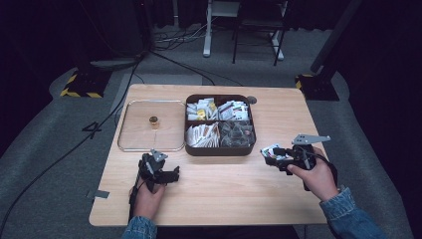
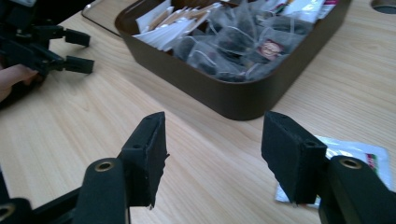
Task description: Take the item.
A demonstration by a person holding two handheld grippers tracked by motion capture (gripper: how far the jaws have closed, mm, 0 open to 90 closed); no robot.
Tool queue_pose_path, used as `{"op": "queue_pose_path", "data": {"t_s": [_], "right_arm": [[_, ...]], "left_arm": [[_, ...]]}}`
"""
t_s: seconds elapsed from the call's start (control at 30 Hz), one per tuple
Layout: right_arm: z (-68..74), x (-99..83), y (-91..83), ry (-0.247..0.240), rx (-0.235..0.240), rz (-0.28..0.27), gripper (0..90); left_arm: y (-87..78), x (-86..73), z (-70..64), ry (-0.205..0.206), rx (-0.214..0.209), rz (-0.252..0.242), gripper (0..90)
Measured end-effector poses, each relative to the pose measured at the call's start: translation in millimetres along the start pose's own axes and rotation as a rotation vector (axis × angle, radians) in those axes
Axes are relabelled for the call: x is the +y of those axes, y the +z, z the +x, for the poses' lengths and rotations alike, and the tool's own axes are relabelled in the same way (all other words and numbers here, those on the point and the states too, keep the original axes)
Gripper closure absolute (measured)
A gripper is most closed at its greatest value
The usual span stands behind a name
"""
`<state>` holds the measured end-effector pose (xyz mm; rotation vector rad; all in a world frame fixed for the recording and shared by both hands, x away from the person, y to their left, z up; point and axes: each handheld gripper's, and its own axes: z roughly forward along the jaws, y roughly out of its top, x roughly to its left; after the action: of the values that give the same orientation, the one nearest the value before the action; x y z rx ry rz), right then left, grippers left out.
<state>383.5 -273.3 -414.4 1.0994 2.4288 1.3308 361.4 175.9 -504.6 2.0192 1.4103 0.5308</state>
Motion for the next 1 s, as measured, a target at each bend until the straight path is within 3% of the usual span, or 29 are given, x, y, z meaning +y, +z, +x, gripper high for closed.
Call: {"op": "queue_pose_path", "data": {"t_s": [0.1, 0.4, 0.57, 0.9, 1.0], "right_arm": [[5.7, -2.0, 2.6, -0.012, 0.017, -0.005, 40.7], [31.4, -14.8, 31.0, -0.118, 0.067, 0.015, 40.6], [40.9, -25.5, 47.4, -0.121, 0.09, 0.027, 40.8], [43.8, -45.8, 67.0, -0.129, 0.081, 0.08, 40.8], [46.2, -52.4, 74.0, -0.174, 0.066, 0.107, 40.4]], "left_arm": [[0.1, 0.0, 0.0, 0.001, -0.002, -0.001, 8.5], [0.2, 0.3, 0.1, 0.007, -0.007, 0.002, 8.5], [0.3, 0.4, 0.1, 0.008, -0.008, 0.002, 8.5], [0.3, 0.4, 0.1, 0.008, -0.008, 0.002, 8.5], [0.3, 0.4, 0.1, 0.008, -0.008, 0.002, 8.5]]}}
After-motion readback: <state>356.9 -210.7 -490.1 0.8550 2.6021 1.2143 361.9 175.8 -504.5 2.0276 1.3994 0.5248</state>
